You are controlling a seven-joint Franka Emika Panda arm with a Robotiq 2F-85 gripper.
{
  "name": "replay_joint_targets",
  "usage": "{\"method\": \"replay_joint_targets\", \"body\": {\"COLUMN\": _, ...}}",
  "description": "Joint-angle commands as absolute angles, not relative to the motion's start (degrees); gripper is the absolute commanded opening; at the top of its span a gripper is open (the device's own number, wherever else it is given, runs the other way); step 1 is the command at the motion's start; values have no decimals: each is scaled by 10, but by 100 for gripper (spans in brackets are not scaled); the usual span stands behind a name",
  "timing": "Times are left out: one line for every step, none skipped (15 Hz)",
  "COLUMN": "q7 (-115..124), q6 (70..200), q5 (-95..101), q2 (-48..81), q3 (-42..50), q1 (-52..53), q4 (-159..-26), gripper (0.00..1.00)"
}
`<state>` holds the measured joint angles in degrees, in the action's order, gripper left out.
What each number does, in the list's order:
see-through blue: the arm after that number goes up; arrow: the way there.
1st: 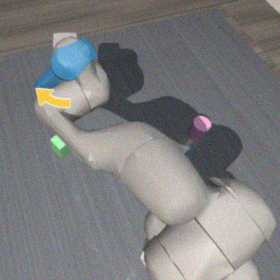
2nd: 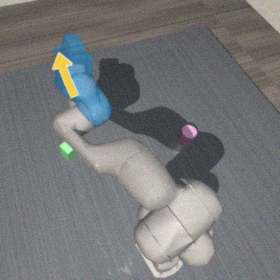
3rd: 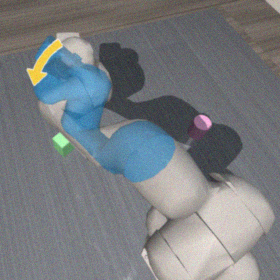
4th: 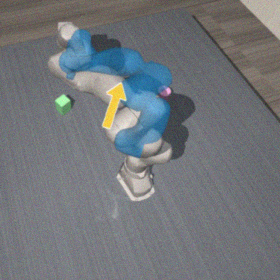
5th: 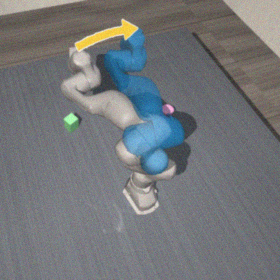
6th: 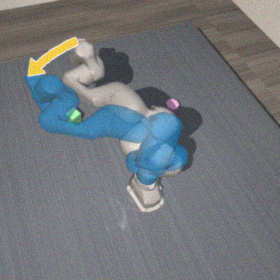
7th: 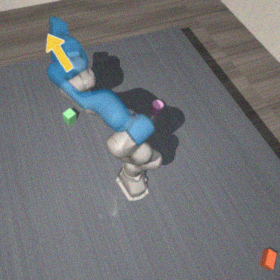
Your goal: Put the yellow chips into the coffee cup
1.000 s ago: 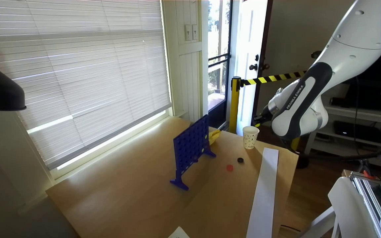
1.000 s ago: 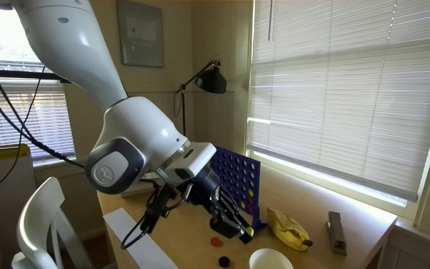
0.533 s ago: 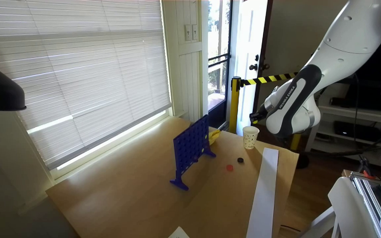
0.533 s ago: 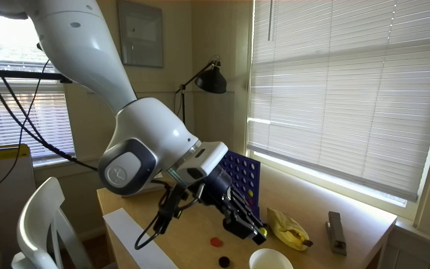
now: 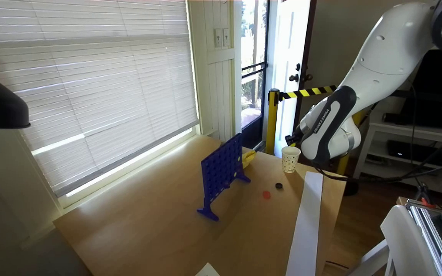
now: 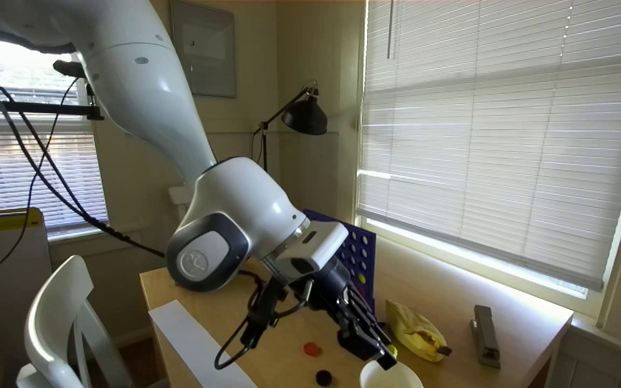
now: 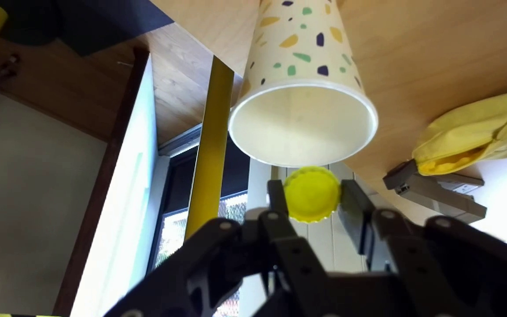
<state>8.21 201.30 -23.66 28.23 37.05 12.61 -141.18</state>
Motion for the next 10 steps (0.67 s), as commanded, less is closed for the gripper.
{"method": "replay_joint_targets", "body": {"q7": 103, "q6": 1996, "q5": -242, "q2": 325, "q3": 358, "q1": 108, "q4": -1378, "gripper": 10}}
{"method": "replay_joint_targets", "body": {"q7": 102, "q6": 1990, "q5": -238, "q2": 329, "q3": 357, "q1": 105, "q4": -1375, "gripper": 10}}
{"method": "replay_joint_targets", "body": {"q7": 101, "q6": 1987, "q5": -239, "q2": 335, "q3": 359, "q1": 107, "q4": -1372, "gripper": 60}}
{"method": "replay_joint_targets", "body": {"q7": 99, "q6": 1985, "q5": -241, "q2": 338, "q3": 363, "q1": 110, "q4": -1371, "gripper": 61}}
{"method": "replay_joint_targets", "body": {"q7": 97, "q6": 1991, "q5": -243, "q2": 334, "q3": 367, "q1": 115, "q4": -1374, "gripper": 66}}
{"method": "replay_joint_targets", "body": {"q7": 96, "q6": 1998, "q5": -246, "q2": 329, "q3": 373, "q1": 121, "q4": -1379, "gripper": 74}}
{"method": "replay_joint_targets", "body": {"q7": 94, "q6": 2011, "q5": -251, "q2": 320, "q3": 382, "q1": 130, "q4": -1388, "gripper": 81}}
{"method": "replay_joint_targets", "body": {"q7": 90, "q6": 2024, "q5": -253, "q2": 309, "q3": 392, "q1": 140, "q4": -1397, "gripper": 89}}
{"method": "replay_joint_targets", "body": {"q7": 86, "q6": 2036, "q5": -253, "q2": 294, "q3": 401, "q1": 150, "q4": -1409, "gripper": 95}}
{"method": "replay_joint_targets", "body": {"q7": 80, "q6": 2037, "q5": -247, "q2": 276, "q3": 407, "q1": 157, "q4": -1422, "gripper": 100}}
